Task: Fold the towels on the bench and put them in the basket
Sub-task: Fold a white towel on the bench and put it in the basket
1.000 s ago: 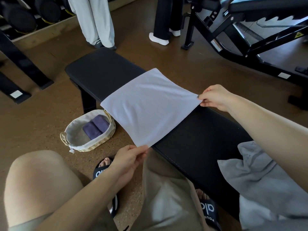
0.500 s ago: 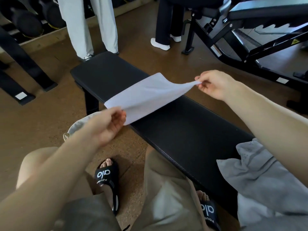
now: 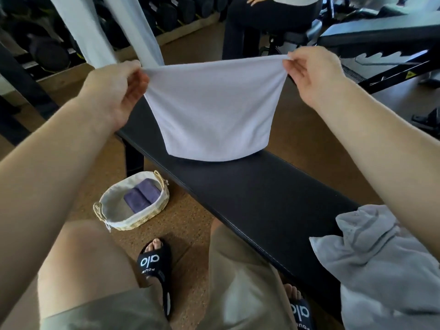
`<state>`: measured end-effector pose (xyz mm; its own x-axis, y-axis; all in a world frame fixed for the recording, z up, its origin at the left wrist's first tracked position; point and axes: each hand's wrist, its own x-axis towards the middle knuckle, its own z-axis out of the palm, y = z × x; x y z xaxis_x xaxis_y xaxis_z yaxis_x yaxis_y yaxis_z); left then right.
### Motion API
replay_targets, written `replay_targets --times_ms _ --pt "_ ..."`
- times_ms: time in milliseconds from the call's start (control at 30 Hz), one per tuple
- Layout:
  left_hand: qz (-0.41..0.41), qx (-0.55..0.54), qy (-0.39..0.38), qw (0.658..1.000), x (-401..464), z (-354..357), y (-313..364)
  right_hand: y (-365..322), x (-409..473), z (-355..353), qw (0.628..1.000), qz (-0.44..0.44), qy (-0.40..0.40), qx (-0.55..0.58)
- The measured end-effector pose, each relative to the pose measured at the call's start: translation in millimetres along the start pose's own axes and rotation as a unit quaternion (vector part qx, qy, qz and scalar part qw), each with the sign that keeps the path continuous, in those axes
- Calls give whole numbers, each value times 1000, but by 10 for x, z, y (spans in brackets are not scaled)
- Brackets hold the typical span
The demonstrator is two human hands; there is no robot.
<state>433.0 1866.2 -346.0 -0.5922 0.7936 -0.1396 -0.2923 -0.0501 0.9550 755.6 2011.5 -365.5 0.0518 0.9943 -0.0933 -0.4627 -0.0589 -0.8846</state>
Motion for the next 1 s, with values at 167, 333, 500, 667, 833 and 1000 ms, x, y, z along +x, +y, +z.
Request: replay_targets --times_ms 167,333,500,667,833,1000 --pt "100 242 -11 965 -21 -77 -114 -7 -84 -62 964 -112 -37 -239" --pt "215 417 -21 883 -104 -127 -153 75 -157 -185 901 -192 -42 -386" --pt "277 503 -22 819 -125 -155 -129 108 -225 -242 879 -240 -34 -410" --pt "300 478 -17 825 -161 -90 -121 122 -265 -205 865 -271 -19 -421" --pt "342 476 -19 810 -172 -76 -105 124 -327 -174 869 -288 -1 -402" --pt "352 479 -12 804 -162 -60 -87 102 -338 -177 888 -283 -5 -363"
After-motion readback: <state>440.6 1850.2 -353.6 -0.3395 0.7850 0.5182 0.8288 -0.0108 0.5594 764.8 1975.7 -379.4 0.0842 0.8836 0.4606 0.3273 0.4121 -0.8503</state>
